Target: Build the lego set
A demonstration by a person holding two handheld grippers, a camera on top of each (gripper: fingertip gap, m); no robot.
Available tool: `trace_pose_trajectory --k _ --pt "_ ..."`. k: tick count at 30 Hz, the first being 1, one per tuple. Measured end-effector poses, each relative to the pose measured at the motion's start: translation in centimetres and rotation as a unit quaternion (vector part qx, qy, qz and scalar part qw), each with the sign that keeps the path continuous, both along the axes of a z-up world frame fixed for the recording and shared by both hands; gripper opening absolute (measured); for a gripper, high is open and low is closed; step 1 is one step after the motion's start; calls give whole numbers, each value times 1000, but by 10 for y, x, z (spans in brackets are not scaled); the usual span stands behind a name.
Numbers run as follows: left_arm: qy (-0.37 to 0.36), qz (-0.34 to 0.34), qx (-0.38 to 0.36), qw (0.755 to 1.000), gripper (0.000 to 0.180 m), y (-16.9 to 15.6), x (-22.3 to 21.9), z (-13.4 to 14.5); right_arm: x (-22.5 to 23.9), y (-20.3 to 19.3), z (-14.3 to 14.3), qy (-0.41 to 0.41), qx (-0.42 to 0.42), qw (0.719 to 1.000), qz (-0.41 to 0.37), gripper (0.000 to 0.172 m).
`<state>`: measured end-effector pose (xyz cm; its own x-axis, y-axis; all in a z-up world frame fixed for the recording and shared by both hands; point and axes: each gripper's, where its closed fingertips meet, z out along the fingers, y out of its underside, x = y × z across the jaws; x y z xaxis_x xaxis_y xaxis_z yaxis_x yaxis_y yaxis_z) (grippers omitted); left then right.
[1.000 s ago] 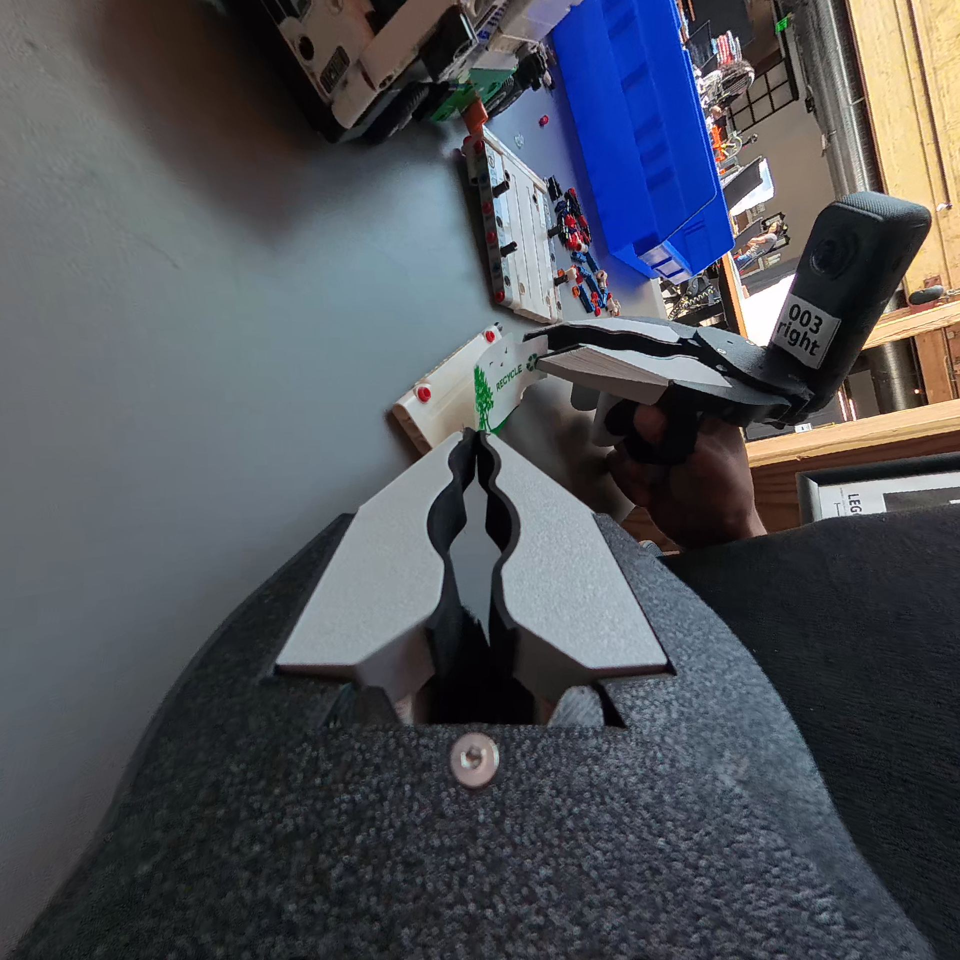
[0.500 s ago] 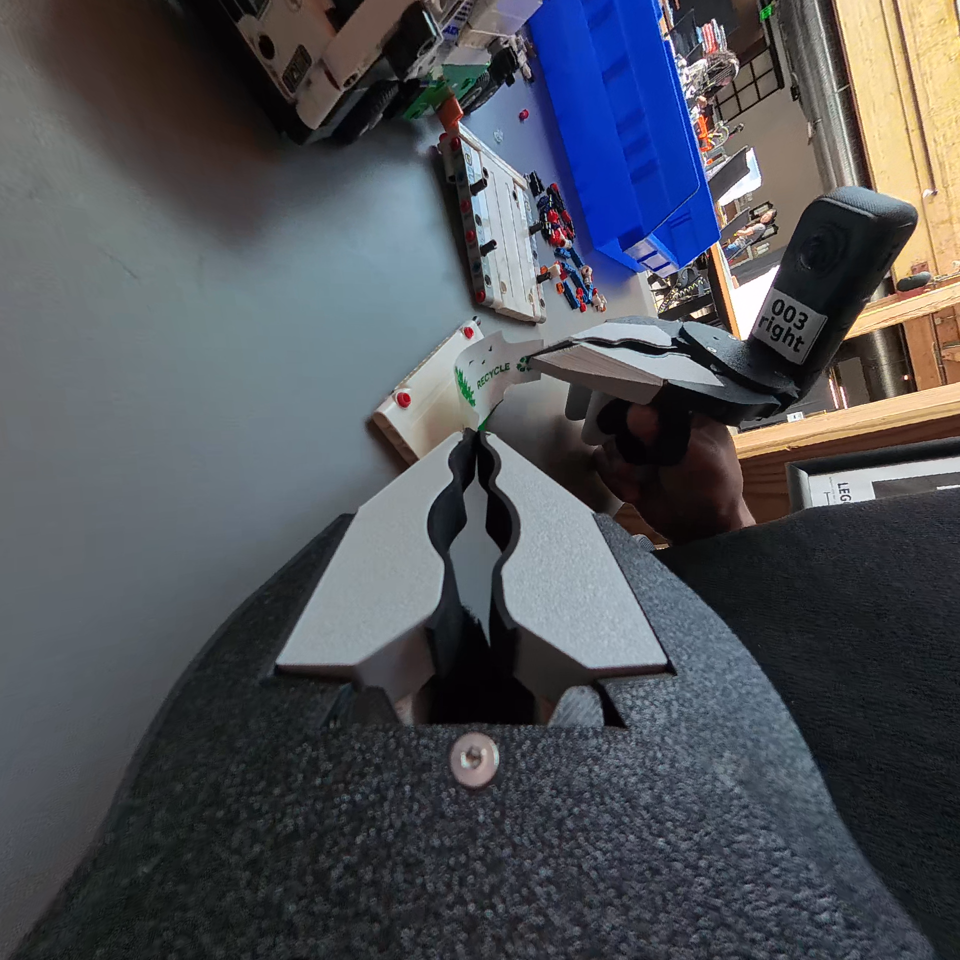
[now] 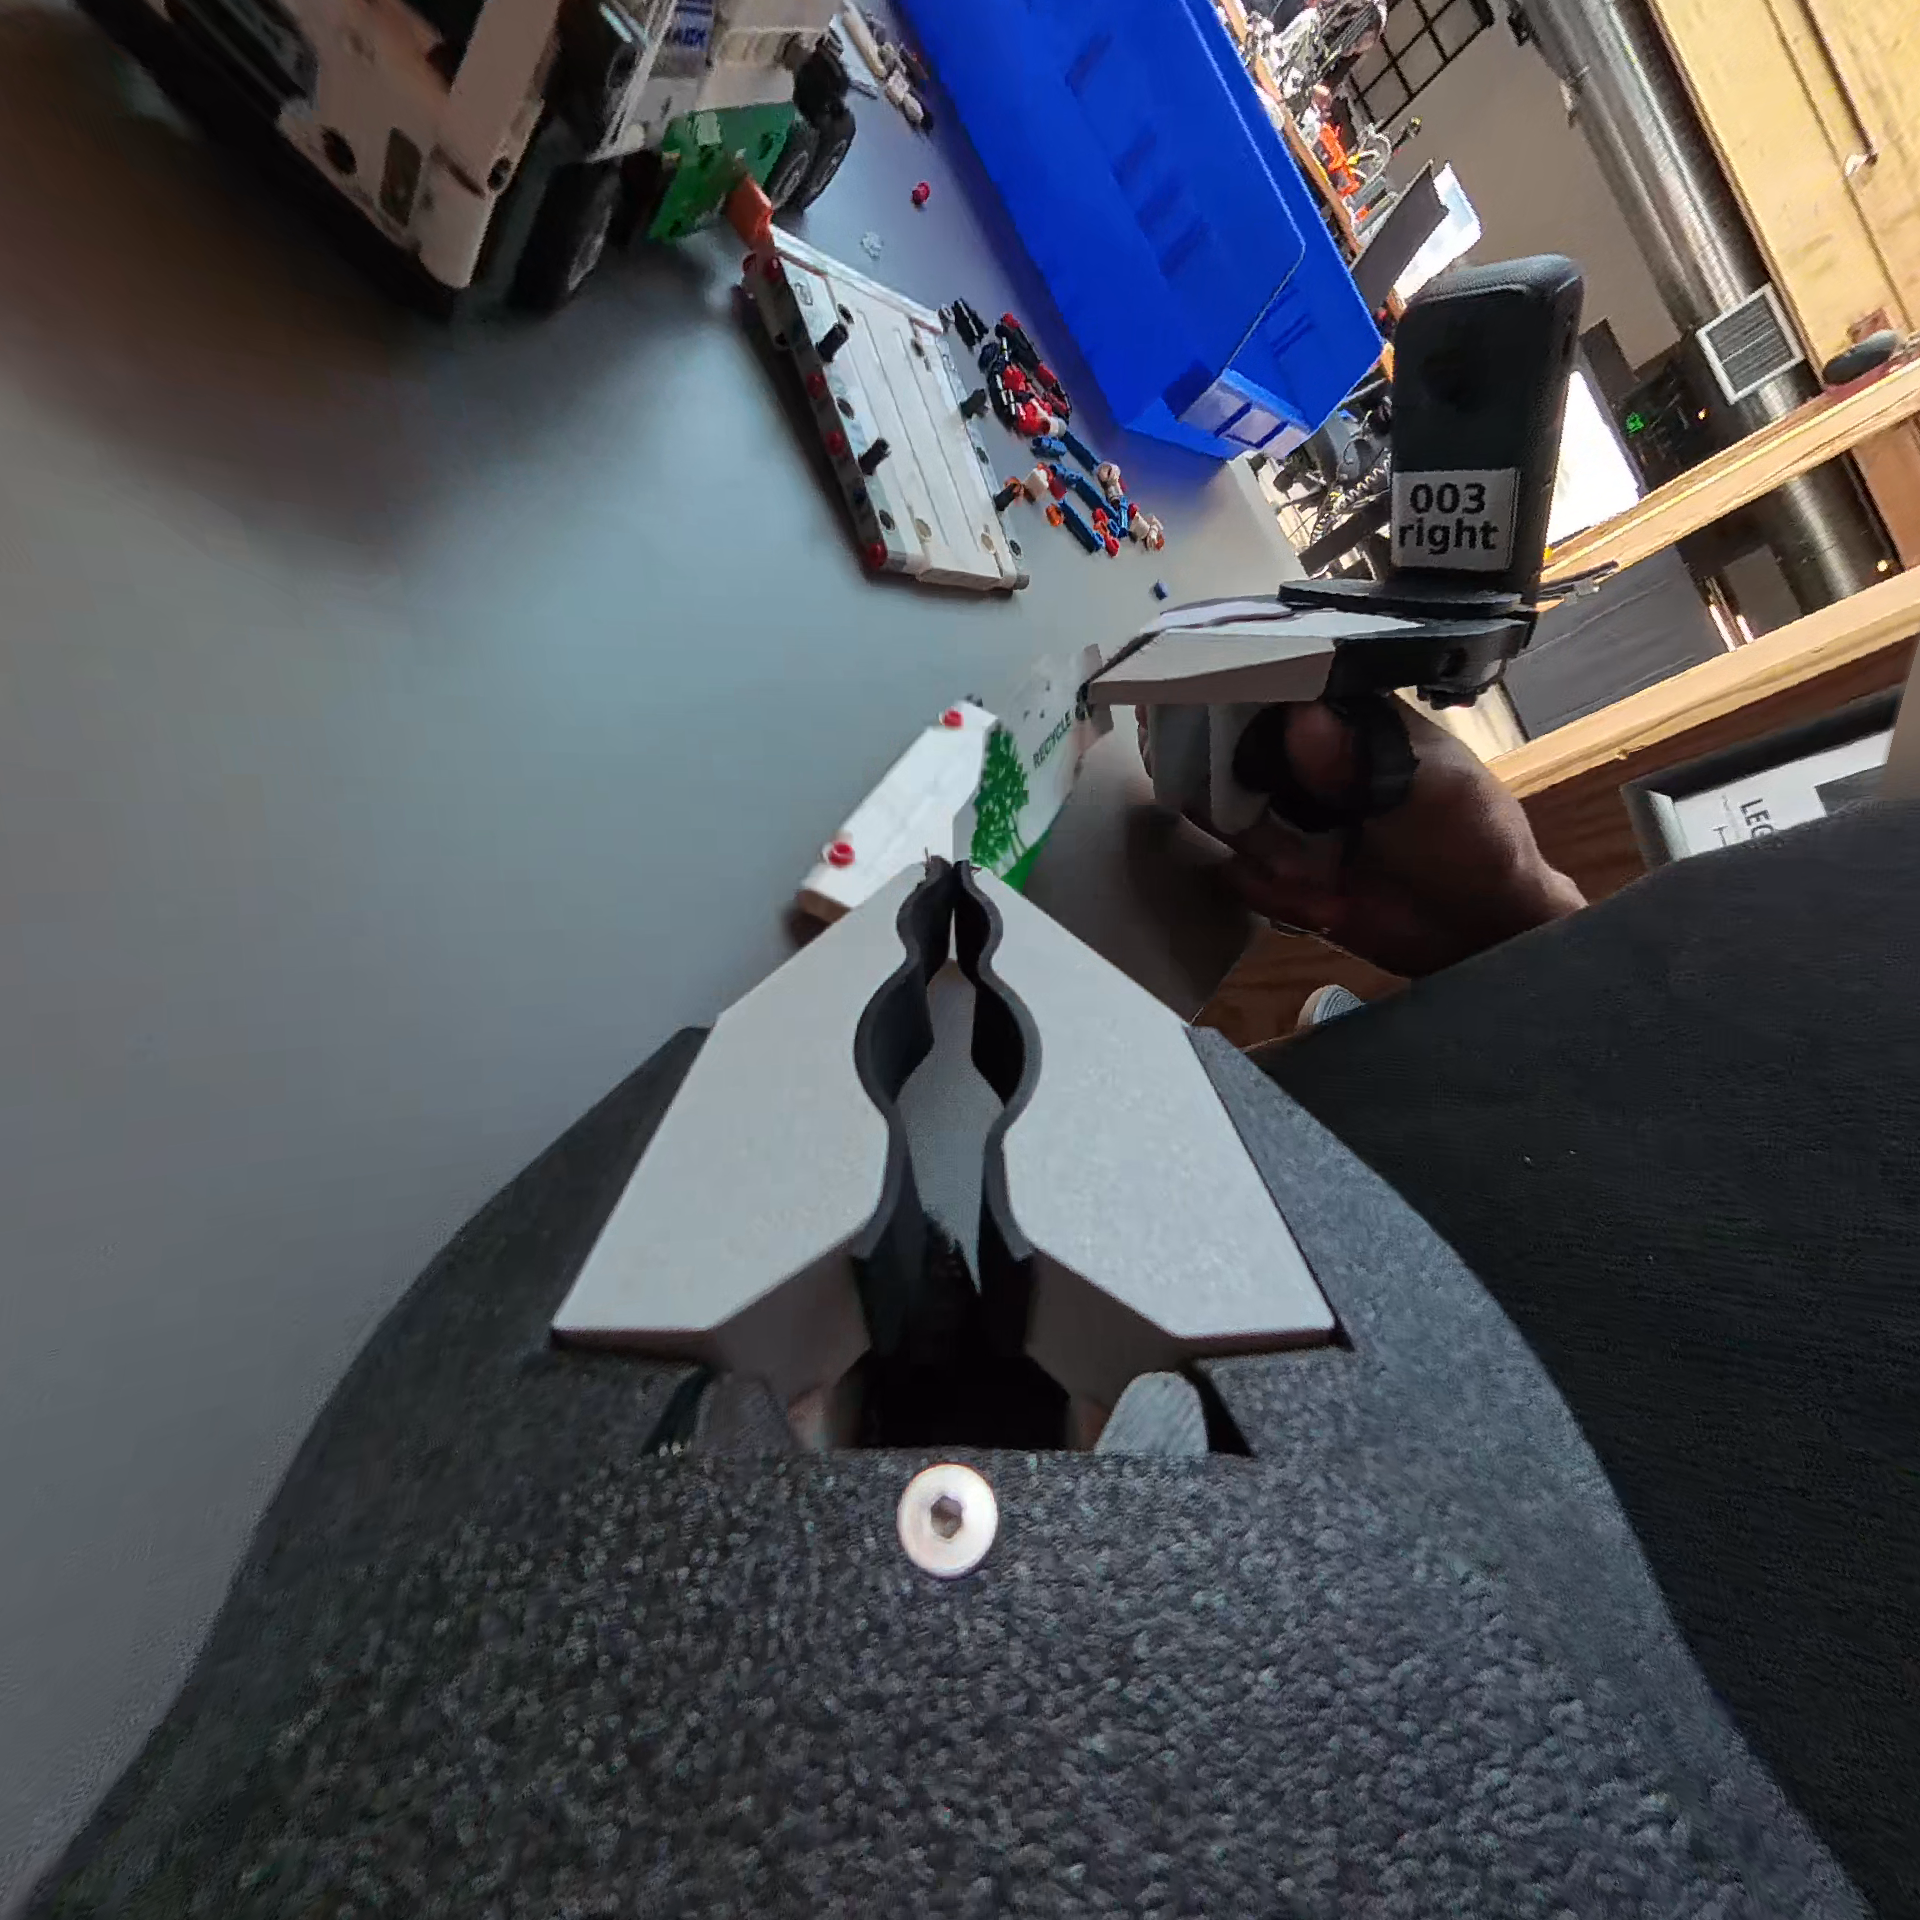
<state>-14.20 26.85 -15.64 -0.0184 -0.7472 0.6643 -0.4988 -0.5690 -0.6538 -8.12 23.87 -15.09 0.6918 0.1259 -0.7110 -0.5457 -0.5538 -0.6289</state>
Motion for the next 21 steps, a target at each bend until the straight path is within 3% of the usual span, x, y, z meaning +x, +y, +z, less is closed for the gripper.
trace_pose_trajectory --k 4,7,12,21 --pt "14 1 -20 1000 0 -2 -2 -5 -5 -5 -7 -17 -21 1000 6 0" --pt "0 -26 -15 1000 0 -9 -3 -2 -7 -5 1 -31 14 999 15 0" --pt "-53 -77 84 992 0 -19 -3 11 -9 -6 8 -84 54 995 30 0" --pt "-117 -187 245 944 0 -39 -11 17 -11 -23 8 -211 86 968 109 0"
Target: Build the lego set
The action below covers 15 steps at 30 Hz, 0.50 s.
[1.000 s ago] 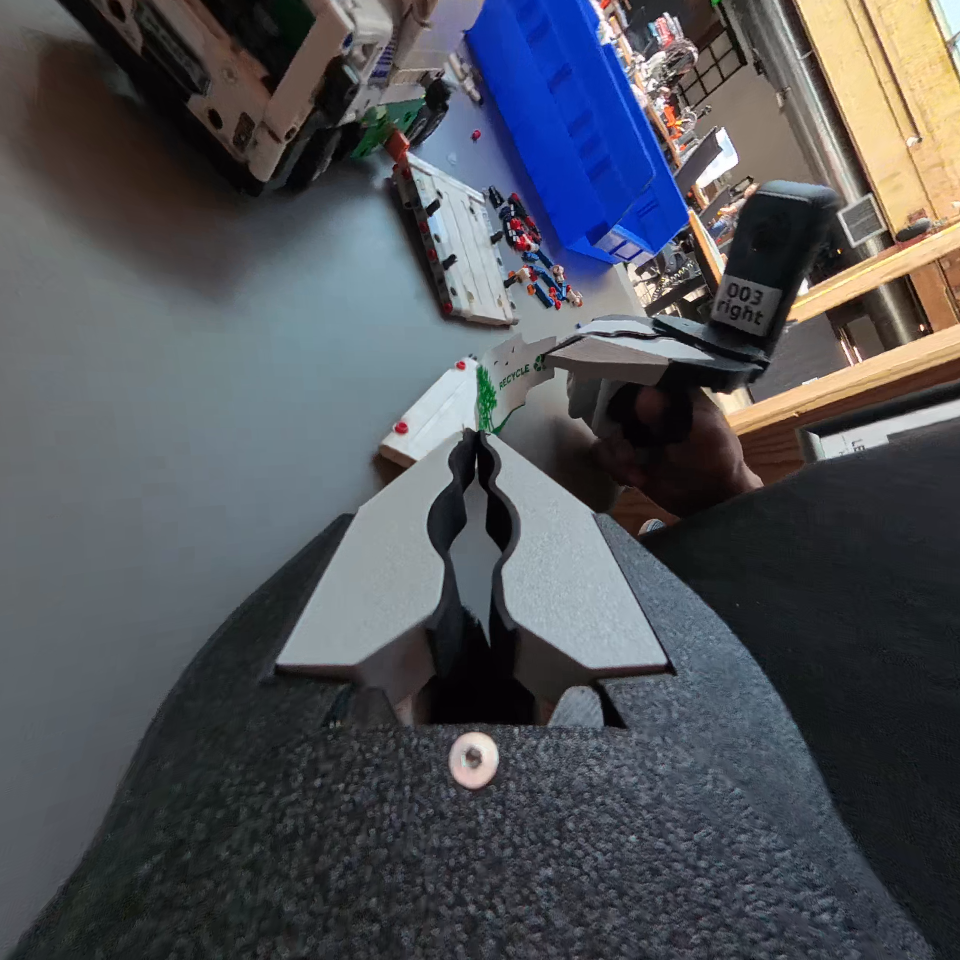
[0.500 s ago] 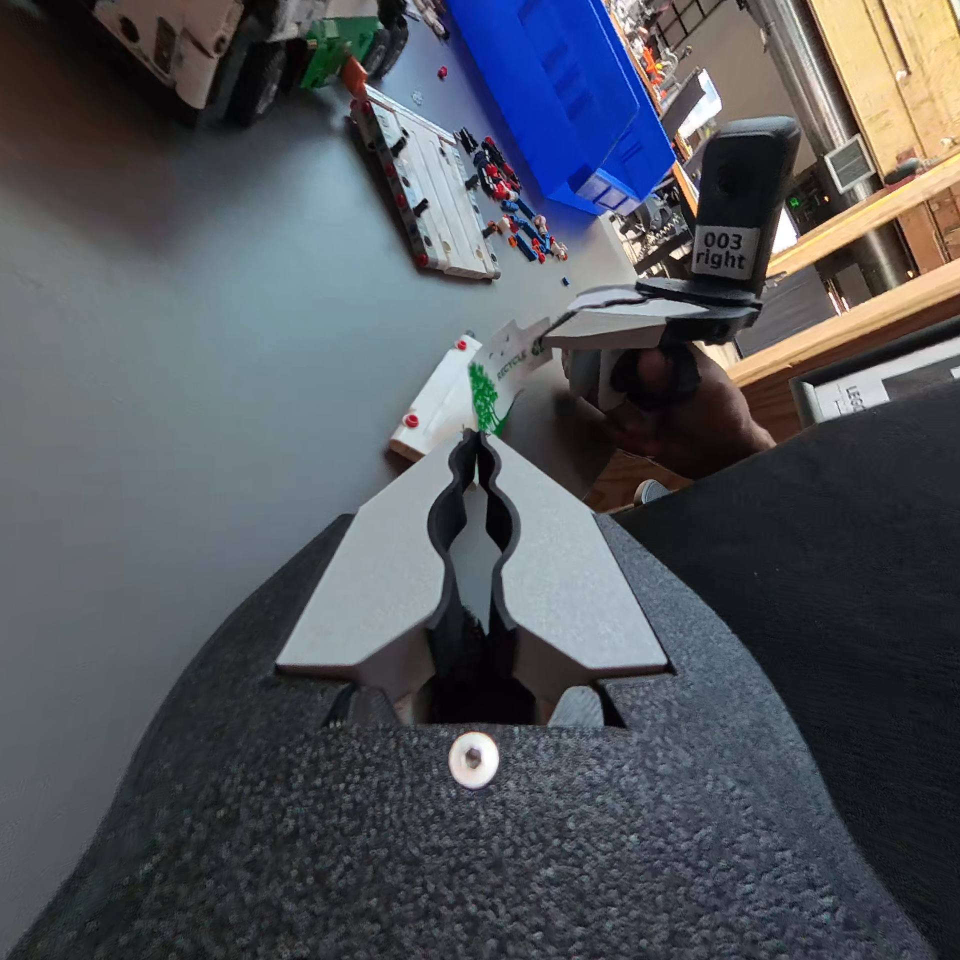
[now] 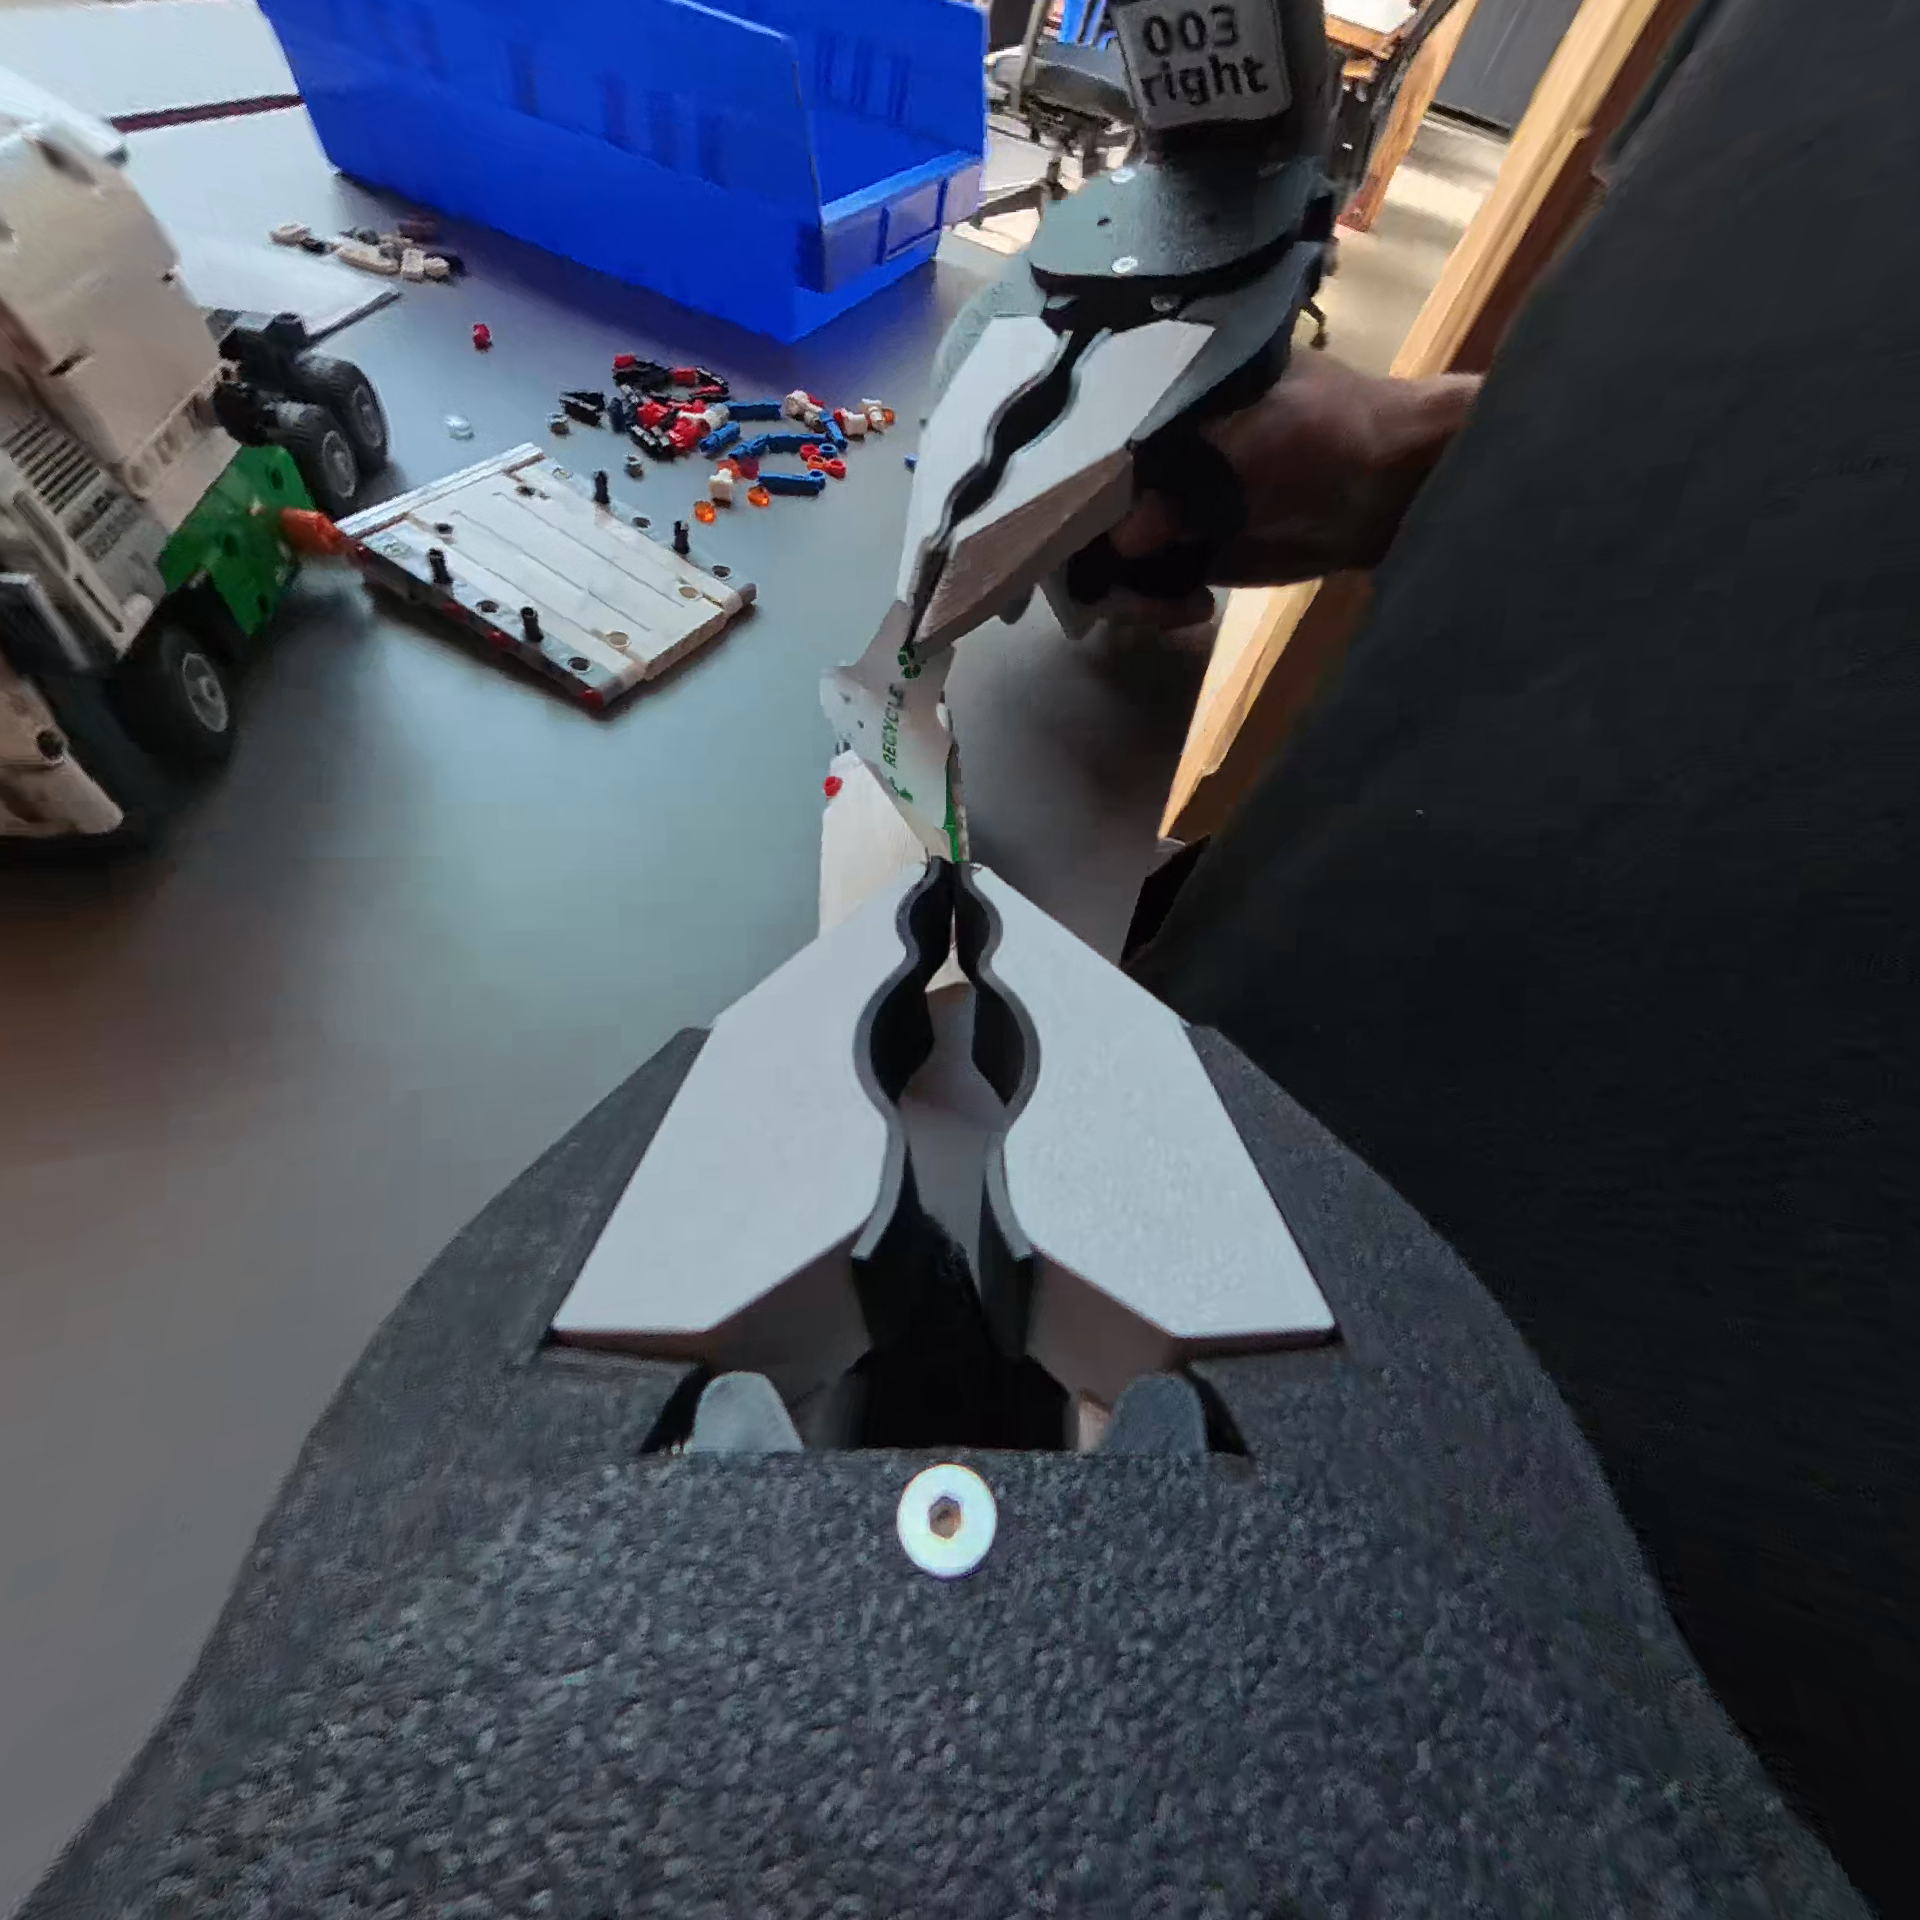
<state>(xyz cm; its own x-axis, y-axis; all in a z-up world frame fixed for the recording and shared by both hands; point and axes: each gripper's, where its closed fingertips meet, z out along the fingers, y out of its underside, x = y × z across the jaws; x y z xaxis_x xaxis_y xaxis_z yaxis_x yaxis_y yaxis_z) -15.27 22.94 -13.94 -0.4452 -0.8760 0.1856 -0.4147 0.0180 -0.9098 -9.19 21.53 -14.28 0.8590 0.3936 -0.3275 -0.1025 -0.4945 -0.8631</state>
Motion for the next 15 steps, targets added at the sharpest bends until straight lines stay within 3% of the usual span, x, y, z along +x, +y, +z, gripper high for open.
trace_pose_trajectory --k 6,11,15 --pt "-40 -59 139 988 0 -11 -7 1 -2 -11 18 -157 102 977 101 0" --pt "-84 -65 180 978 0 8 0 21 -2 -7 38 -106 123 978 133 0" --pt "-104 -73 134 983 0 13 4 38 4 4 44 -80 118 981 129 0"
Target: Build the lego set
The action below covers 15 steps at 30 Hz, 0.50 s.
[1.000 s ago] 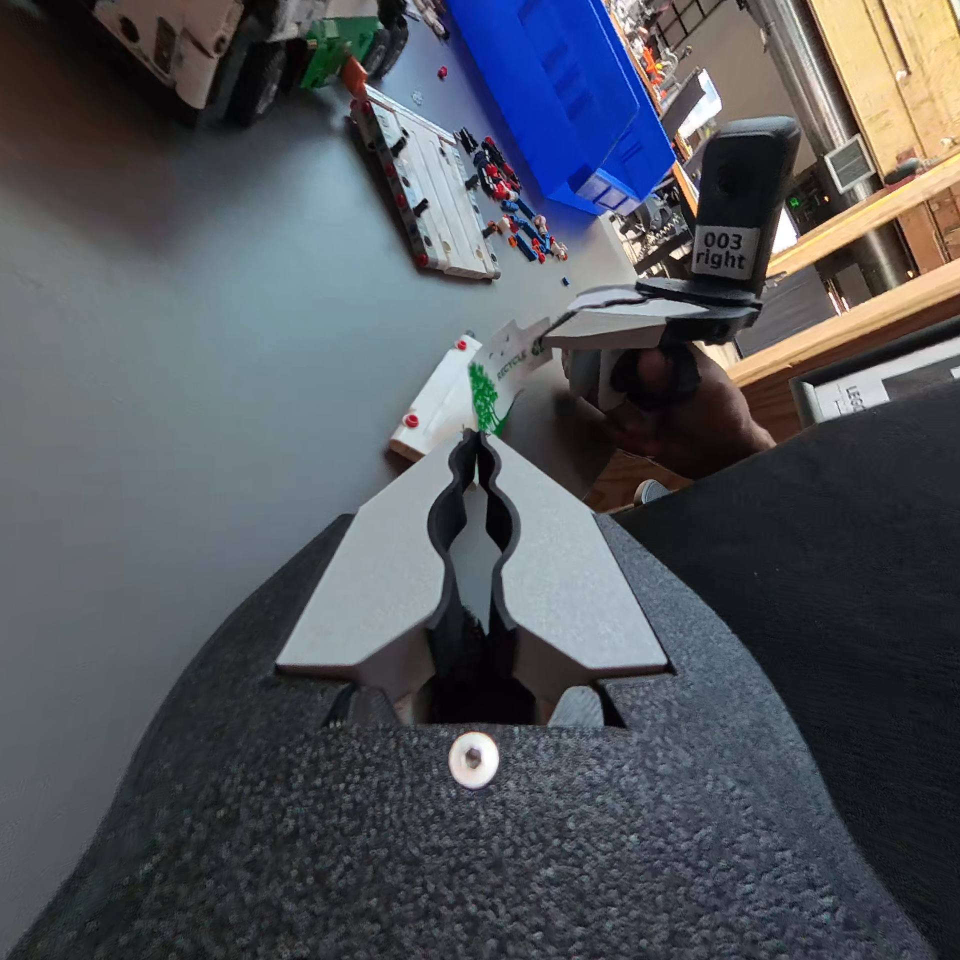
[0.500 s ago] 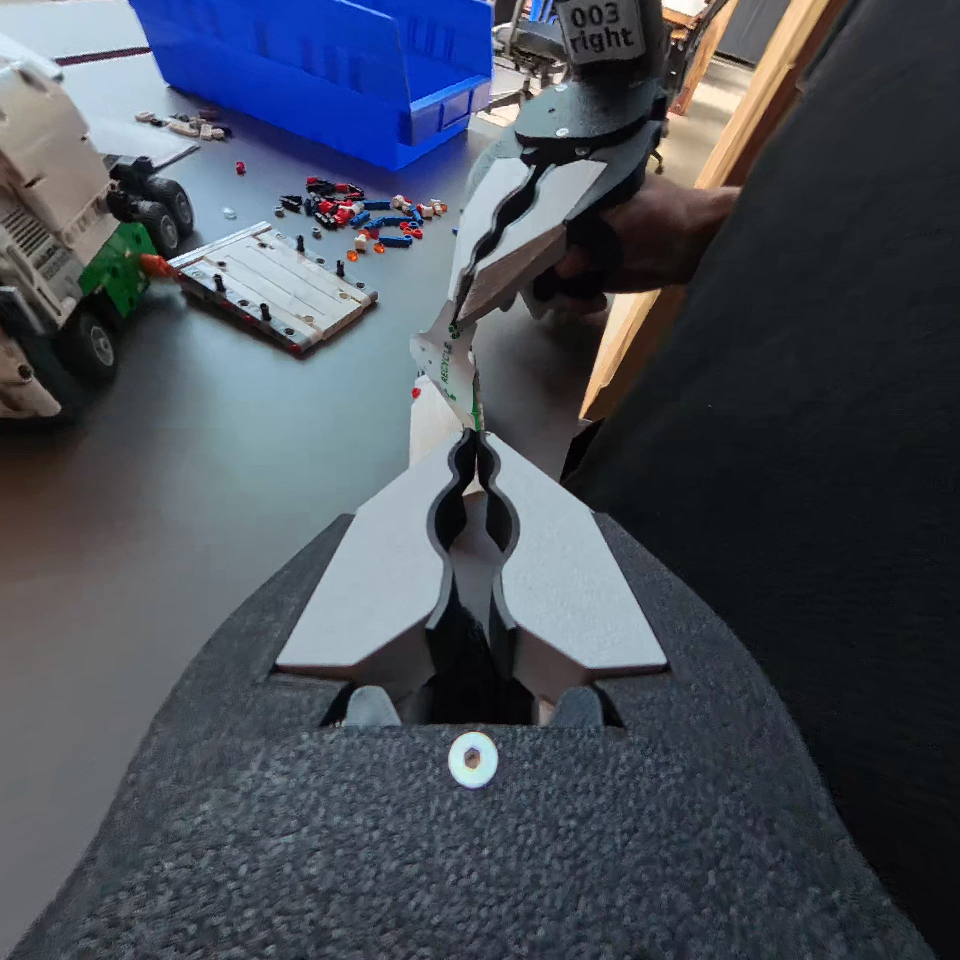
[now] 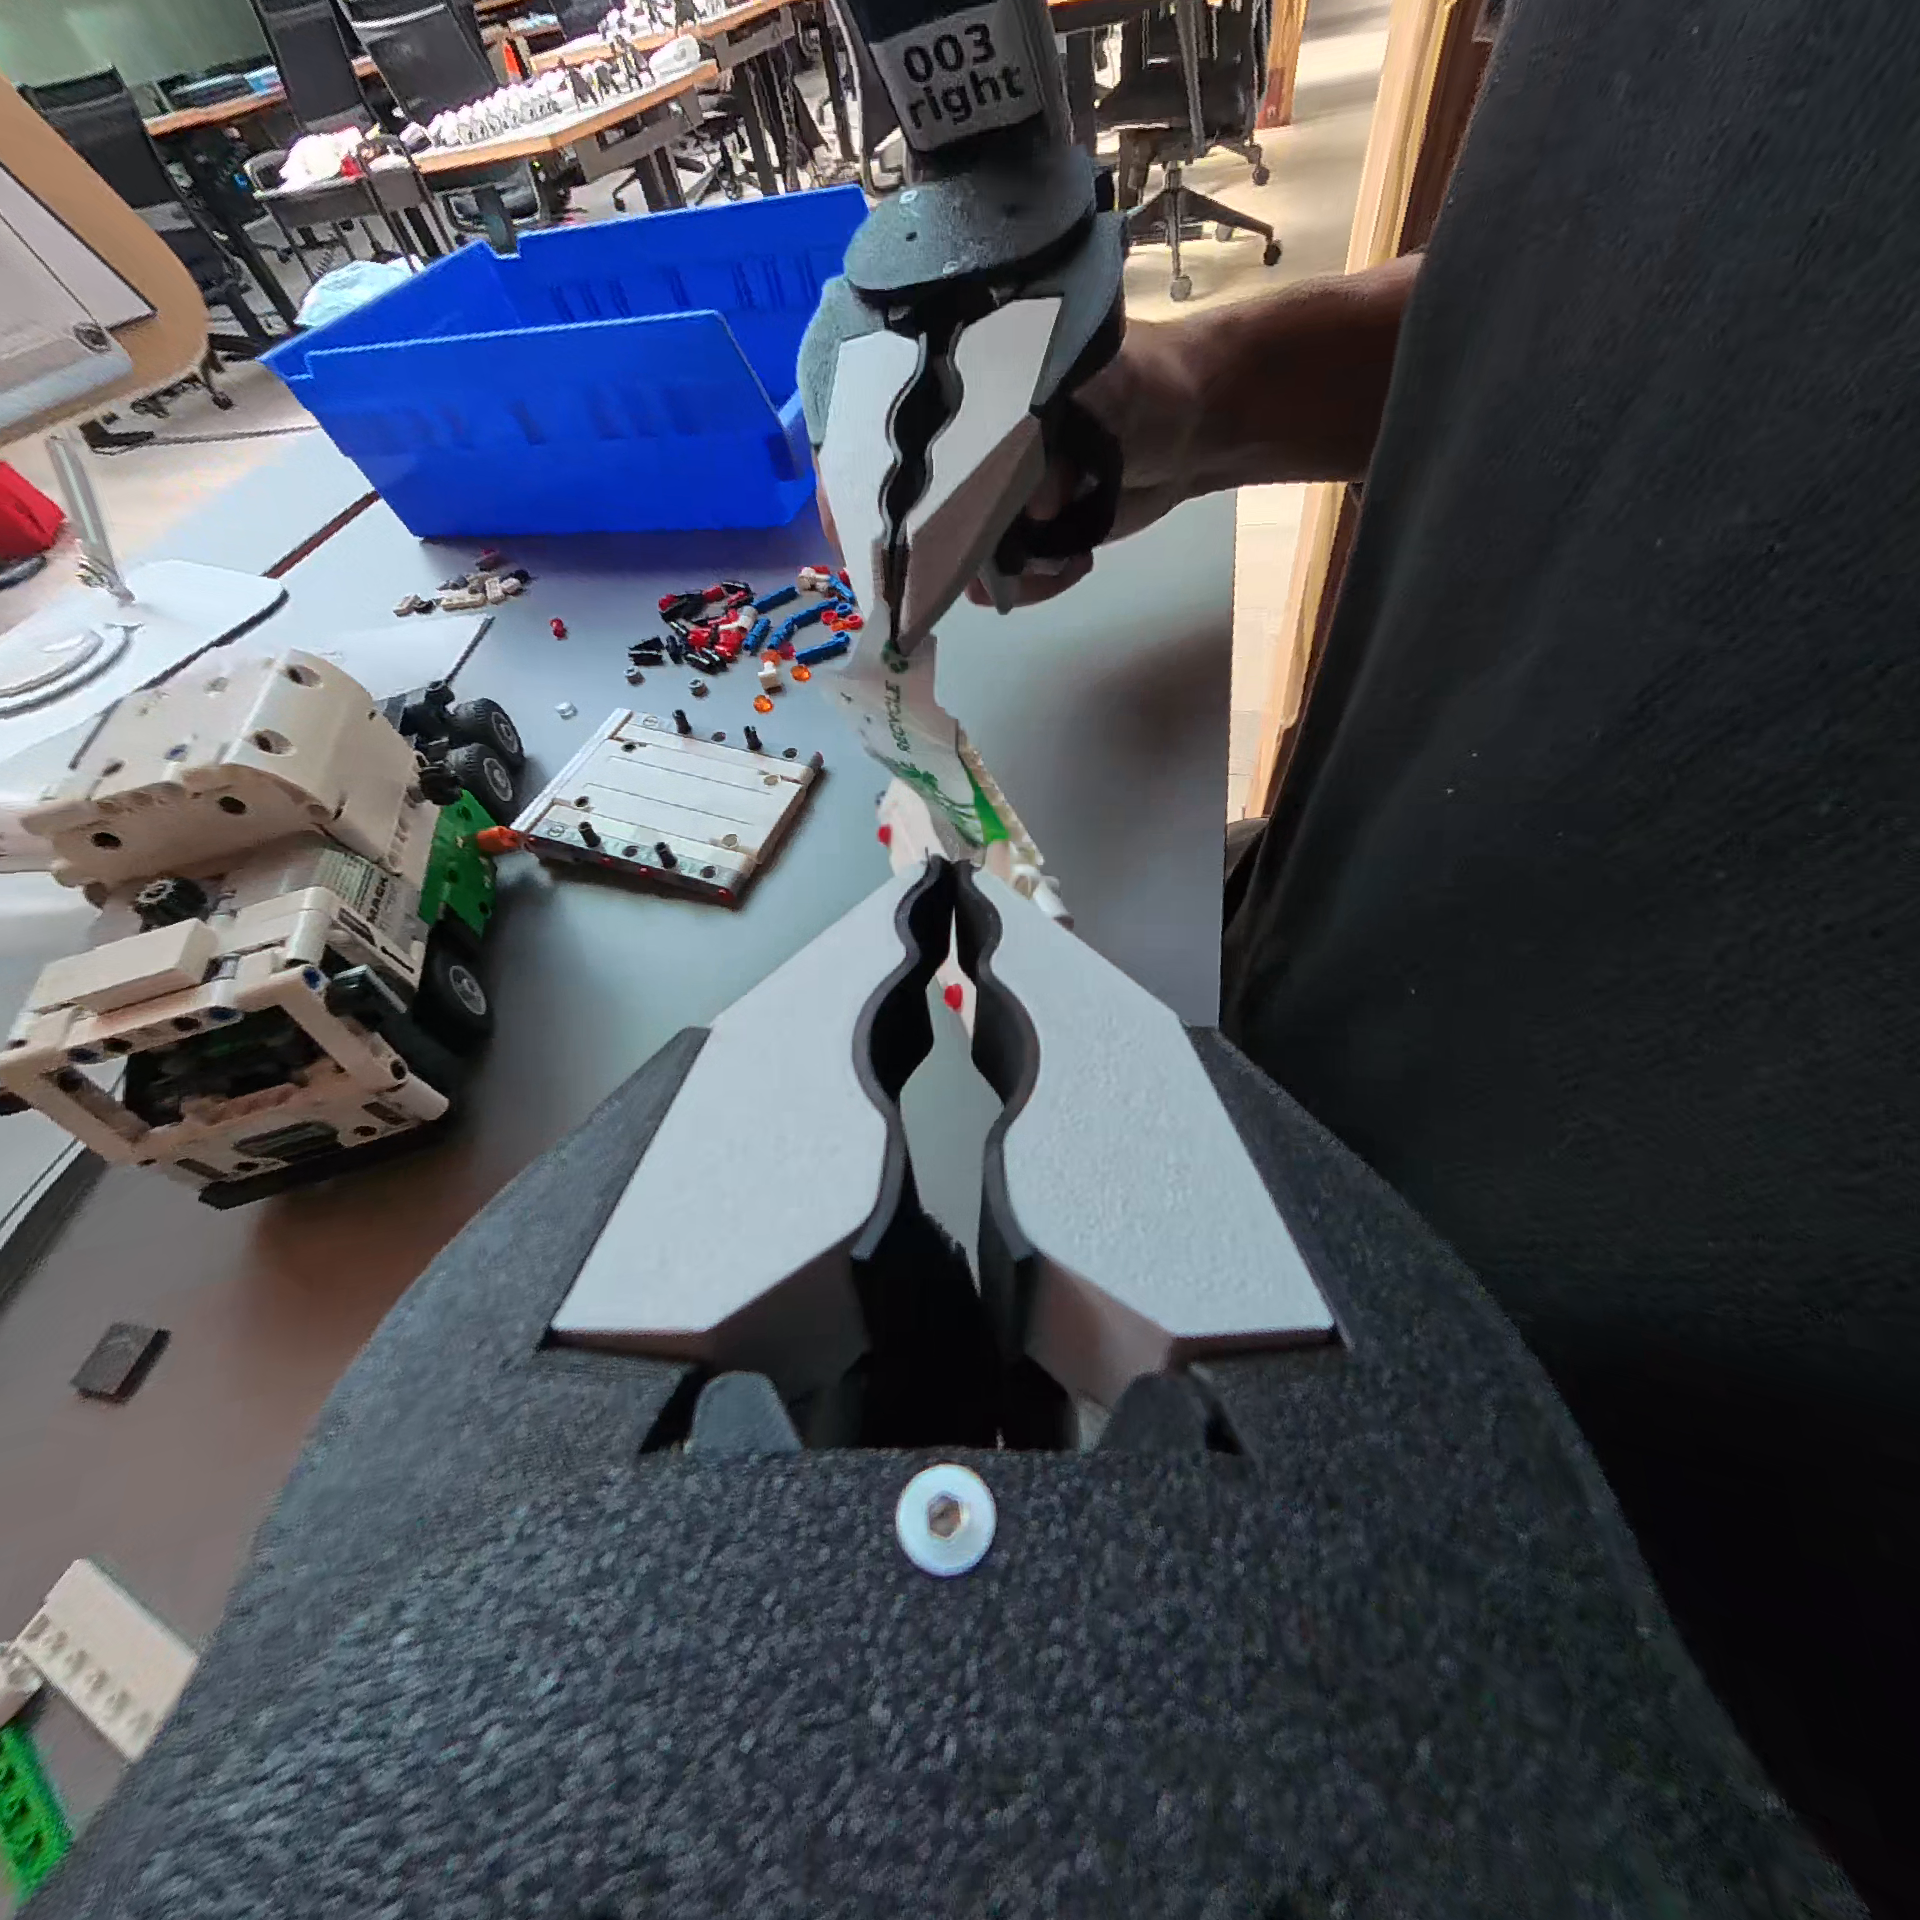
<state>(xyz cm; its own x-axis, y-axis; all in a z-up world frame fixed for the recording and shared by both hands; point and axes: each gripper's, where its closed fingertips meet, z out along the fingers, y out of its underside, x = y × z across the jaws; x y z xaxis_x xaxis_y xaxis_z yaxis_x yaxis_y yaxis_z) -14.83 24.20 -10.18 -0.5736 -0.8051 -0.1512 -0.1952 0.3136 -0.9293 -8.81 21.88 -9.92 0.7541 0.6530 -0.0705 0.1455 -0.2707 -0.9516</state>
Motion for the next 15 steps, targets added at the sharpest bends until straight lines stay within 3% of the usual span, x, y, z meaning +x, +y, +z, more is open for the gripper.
trace_pose_trajectory --k 4,10,15 --pt "44 -21 -34 998 0 -9 -6 -5 -3 -6 -2 31 -25 999 12 0" --pt "144 -52 -160 975 0 -32 -23 -8 -22 -36 -10 60 -87 993 43 0" --pt "182 -15 -139 973 0 -21 -15 -34 -20 -31 -47 24 -140 990 2 0"
